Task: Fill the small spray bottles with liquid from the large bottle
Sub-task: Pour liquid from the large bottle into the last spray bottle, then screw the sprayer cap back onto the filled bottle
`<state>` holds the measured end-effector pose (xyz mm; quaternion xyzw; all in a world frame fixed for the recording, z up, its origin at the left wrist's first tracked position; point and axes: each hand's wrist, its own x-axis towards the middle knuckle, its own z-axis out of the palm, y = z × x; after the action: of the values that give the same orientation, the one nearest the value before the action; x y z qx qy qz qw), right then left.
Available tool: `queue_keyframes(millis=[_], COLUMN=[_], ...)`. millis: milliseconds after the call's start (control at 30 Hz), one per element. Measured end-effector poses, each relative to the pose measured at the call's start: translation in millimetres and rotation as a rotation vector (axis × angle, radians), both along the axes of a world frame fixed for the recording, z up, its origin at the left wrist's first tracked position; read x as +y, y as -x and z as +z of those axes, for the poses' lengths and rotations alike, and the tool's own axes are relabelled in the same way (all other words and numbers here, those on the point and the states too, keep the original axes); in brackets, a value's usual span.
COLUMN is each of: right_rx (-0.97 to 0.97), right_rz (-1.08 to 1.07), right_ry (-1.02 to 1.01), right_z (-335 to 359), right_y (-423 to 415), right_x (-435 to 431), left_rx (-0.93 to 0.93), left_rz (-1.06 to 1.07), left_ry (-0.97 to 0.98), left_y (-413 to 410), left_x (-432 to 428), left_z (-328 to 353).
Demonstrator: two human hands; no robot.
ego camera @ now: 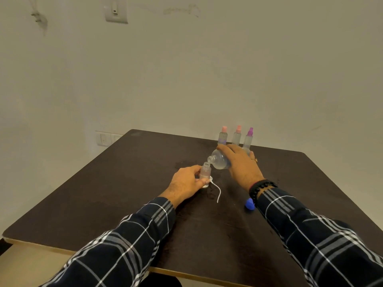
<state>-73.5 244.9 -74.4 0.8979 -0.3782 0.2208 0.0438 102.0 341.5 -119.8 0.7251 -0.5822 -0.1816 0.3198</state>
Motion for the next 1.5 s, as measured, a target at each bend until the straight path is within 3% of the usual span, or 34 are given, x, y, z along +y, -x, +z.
queue_keyframes(millis=[233,333,600,767,867,933,1000,1033,1167,1267,1500], right_rx=[-0.145,-0.297,-0.636,-0.698,-0.760,-0.821,-0.750,-0.655,-0.230,-0.036,-0.079], right_rz=[0.040,0.049,-0.052,-0.118,-0.167,-0.270,-0.217,-0.152,-0.128,-0.131,0.005], right_ry=[-0.143,-0.305,-0.591,-0.671,-0.591,-0.305,-0.066,-0.066,-0.308,-0.442,-0.584], right_z=[-9.5,-9.1,-5.2,-15.1,-19.2,-18.5,-16.2,-15.5,-24.7,-35.5,-36.0], right_y=[-1.7,0.9,10.2,17.3,16.1,15.9,14.0,10.4,-14.6,-30.4,-33.2], right_x=[-1.5,0.8,1.8,-2.7,5.8,19.8,31.5,35.2,29.6,24.3,23.7], left_rx=[-0.002,-0.017,-0.047,-0.063,-0.070,-0.066,-0.065,-0.064,-0.067,-0.063,-0.062], left_rz=[-0.001,-0.003,0.005,0.005,0.003,0.001,-0.002,-0.002,0.004,0.005,-0.008], left_ry=[-0.010,-0.007,-0.018,-0.010,-0.005,-0.003,-0.001,0.000,0.005,0.006,0.013], left_y=[-0.6,-0.9,-1.2,-1.4,-0.6,-0.3,-0.2,-0.1,1.2,1.2,-0.1], left_x=[-1.2,-1.7,-3.1,-2.4,-1.2,-1.1,-0.7,-0.4,-0.2,-0.5,-0.2], left_z=[-0.7,-0.8,-0.8,-1.2,-1.3,-1.5,-1.0,-0.8,-1.4,-1.3,-2.3])
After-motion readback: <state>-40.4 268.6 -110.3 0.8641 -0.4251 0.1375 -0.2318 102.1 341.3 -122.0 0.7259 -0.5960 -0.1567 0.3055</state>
